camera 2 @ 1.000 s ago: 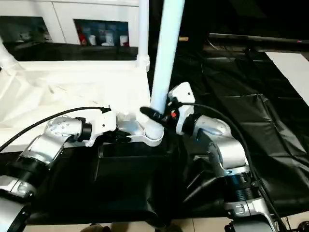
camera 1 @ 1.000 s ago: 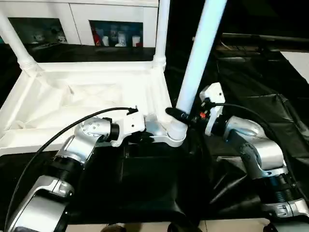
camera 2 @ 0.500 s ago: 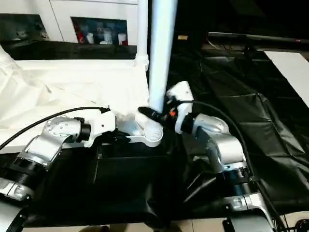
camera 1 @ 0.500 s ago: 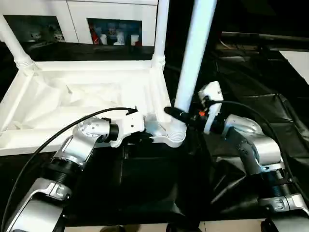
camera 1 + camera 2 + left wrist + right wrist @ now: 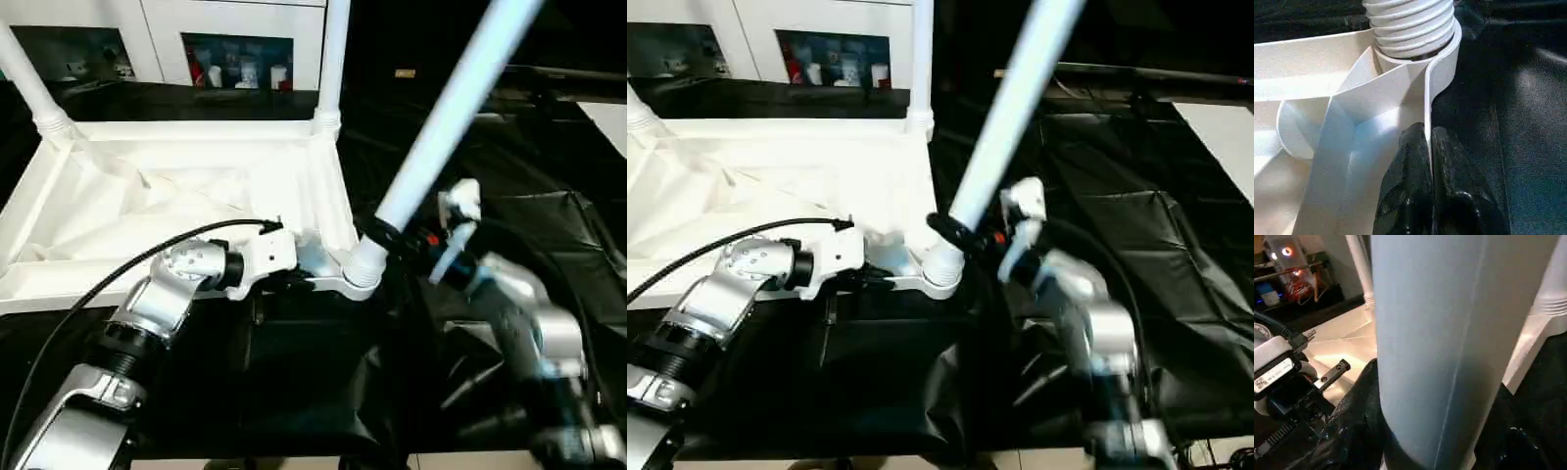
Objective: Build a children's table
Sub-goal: Insert table leg to table base
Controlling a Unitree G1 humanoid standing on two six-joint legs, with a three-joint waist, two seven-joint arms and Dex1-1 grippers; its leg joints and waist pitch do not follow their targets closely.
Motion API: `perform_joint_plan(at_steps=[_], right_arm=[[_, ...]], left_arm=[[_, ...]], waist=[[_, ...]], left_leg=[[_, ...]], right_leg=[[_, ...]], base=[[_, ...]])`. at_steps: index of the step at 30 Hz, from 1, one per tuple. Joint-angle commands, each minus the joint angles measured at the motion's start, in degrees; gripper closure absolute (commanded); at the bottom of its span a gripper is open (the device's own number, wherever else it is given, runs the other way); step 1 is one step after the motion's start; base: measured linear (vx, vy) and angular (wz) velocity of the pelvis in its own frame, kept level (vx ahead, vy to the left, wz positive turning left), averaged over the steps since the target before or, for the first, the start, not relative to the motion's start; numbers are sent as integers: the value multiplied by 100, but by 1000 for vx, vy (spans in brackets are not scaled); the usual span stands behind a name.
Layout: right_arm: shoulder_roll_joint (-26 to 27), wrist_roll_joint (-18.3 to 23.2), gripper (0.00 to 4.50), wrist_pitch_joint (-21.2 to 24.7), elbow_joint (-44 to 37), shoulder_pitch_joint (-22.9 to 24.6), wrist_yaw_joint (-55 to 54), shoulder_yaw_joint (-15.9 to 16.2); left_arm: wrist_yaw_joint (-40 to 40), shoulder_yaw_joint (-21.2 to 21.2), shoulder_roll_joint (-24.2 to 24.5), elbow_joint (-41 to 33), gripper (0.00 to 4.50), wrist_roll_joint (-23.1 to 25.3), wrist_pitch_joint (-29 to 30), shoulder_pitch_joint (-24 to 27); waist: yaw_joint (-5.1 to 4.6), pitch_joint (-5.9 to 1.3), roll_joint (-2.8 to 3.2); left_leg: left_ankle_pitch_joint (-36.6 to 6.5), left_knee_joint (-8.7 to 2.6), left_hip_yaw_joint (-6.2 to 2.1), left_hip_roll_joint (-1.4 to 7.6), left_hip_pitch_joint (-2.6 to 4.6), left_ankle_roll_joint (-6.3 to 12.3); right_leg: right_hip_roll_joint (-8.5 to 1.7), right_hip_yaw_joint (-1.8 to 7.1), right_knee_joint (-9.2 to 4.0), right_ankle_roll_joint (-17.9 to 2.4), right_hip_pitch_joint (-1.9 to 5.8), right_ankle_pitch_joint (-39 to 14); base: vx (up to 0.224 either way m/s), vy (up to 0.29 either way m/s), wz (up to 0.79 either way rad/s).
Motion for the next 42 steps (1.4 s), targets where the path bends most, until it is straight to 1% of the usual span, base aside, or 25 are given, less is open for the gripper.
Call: perform_joint_plan(at_steps=[1,2,4,6,9,10,11,13,14,15,16,17,18,20,21,22,25,27,28,29,31,35,39,40,42], right_arm=[[-64,-308,270,9,49,272,-151,101],[-70,-348,270,-42,32,300,-156,134],[-77,-390,270,-47,8,335,-157,208],[-74,-402,270,-29,-5,342,-160,246],[-134,-475,270,18,-19,317,-38,417],[-134,-475,270,18,-19,317,-38,417],[-159,-492,270,17,-18,309,9,466],[-180,-501,270,39,-11,285,61,514],[-257,-530,270,112,16,227,190,621],[-321,-566,270,164,72,158,307,715],[-331,-572,270,171,81,147,325,729],[-410,-635,270,190,178,48,476,846],[-410,-635,270,190,178,48,476,846],[-499,-666,270,234,299,-69,676,958],[-506,-667,270,238,304,-75,693,966],[-564,-673,270,267,342,-119,824,1032],[-641,-692,270,272,376,-151,1005,1123],[-838,-753,270,276,429,-199,1462,1377],[-871,-770,270,273,436,-205,1523,1417],[-887,-775,270,272,442,-207,1553,1433],[-928,-785,270,265,480,-224,1614,1469],[-1036,-882,270,169,633,-246,1844,1615],[-1061,-916,270,94,761,-285,2114,1743],[-1078,-923,270,86,805,-316,2259,1807],[-1096,-939,270,51,887,-372,2460,1894]], left_arm=[[142,-99,-2,279,450,44,132,221],[147,-103,-1,288,450,46,128,216],[126,-124,15,306,450,57,113,199],[106,-136,30,304,450,60,103,197],[-32,-174,82,226,450,32,75,228],[-32,-174,82,226,450,32,75,228],[-67,-191,97,202,450,28,62,237],[-107,-206,118,175,450,24,51,249],[-157,-233,142,140,450,26,52,261],[-214,-273,178,97,450,43,51,279],[-223,-279,184,91,450,46,51,281],[-271,-311,218,45,450,58,48,304],[-271,-311,218,45,450,58,48,304],[-321,-350,252,-22,450,71,52,333],[-323,-351,253,-26,450,69,54,335],[-340,-360,265,-58,450,58,65,345],[-369,-381,288,-91,450,59,71,353],[-416,-429,339,-140,450,80,42,359],[-417,-434,342,-149,450,82,39,362],[-416,-434,342,-155,450,82,40,361],[-414,-432,346,-171,450,73,51,362],[-446,-448,365,-207,450,49,61,366],[-565,-492,389,-210,450,16,7,351],[-672,-528,412,-211,450,0,-24,330],[-817,-589,444,-208,450,-7,-86,286]], waist=[[-17,-235,6],[-16,-225,25],[-19,-234,22],[-20,-246,20],[-21,-257,10],[-19,-256,14],[-23,-255,-5],[-20,-254,6],[-28,-256,-36],[-31,-258,-47],[-35,-257,-35],[-45,-261,-38],[-52,-257,-35],[-58,-256,-80],[-48,-260,-57],[-51,-253,-55],[-53,-254,-75],[-55,-243,-93],[-52,-232,-87],[-48,-229,-103],[-38,-237,-99],[-30,-246,-94],[-25,-237,-98],[-25,-228,-111],[-25,-233,-104]], left_leg=[[-663,-449,-163,398,39,312],[-766,-458,-169,405,36,265],[-804,-463,-174,407,42,219],[-696,-453,-166,399,44,239],[-553,-441,-160,392,36,311],[-538,-439,-158,392,35,322],[-547,-438,-154,393,36,331],[-570,-441,-158,394,37,323],[-536,-437,-151,394,40,344],[-466,-432,-152,391,30,376],[-444,-433,-161,392,23,388],[-429,-424,-156,390,27,416],[-426,-424,-153,389,24,429],[-398,-415,-141,390,36,469],[-360,-413,-145,390,36,485],[-353,-415,-146,397,37,489],[-274,-407,-140,393,41,535],[-301,-406,-142,396,47,554],[-352,-407,-138,400,50,557],[-367,-409,-137,401,50,548],[-374,-412,-142,407,57,516],[-369,-412,-136,412,81,493],[-537,-426,-143,418,82,430],[-594,-436,-148,422,81,412],[-643,-438,-151,423,86,384]], right_leg=[[-490,283,-410,-1429,233,-776],[-497,289,-429,-1393,225,-957],[-493,292,-431,-1357,224,-1024],[-480,291,-410,-1380,230,-817],[-480,286,-385,-1444,245,-539],[-484,289,-382,-1457,250,-512],[-483,290,-386,-1460,249,-526],[-488,291,-390,-1450,253,-609],[-478,288,-385,-1451,255,-579],[-478,287,-371,-1451,264,-517],[-485,285,-361,-1459,269,-508],[-484,281,-361,-1464,264,-517],[-484,285,-367,-1461,263,-526],[-479,287,-369,-1455,259,-535],[-486,289,-363,-1464,261,-527],[-487,288,-360,-1473,254,-518],[-472,282,-342,-1508,258,-383],[-467,274,-341,-1521,257,-402],[-478,283,-358,-1517,244,-497],[-479,283,-365,-1499,244,-550],[-481,286,-362,-1484,244,-571],[-471,280,-349,-1540,233,-395],[-476,280,-372,-1546,237,-564],[-476,278,-381,-1526,232,-645],[-479,278,-387,-1517,234,-737]], base=[[0,0,0],[0,0,0],[0,0,0],[0,0,0],[0,0,0],[0,0,0],[0,0,0],[0,0,0],[0,0,0],[0,0,0],[0,0,0],[0,0,0],[0,0,0],[0,0,0],[0,0,0],[0,0,0],[0,0,0],[0,0,0],[0,0,0],[0,0,0],[0,0,0],[0,0,0],[0,0,0],[0,0,0],[0,0,0]])
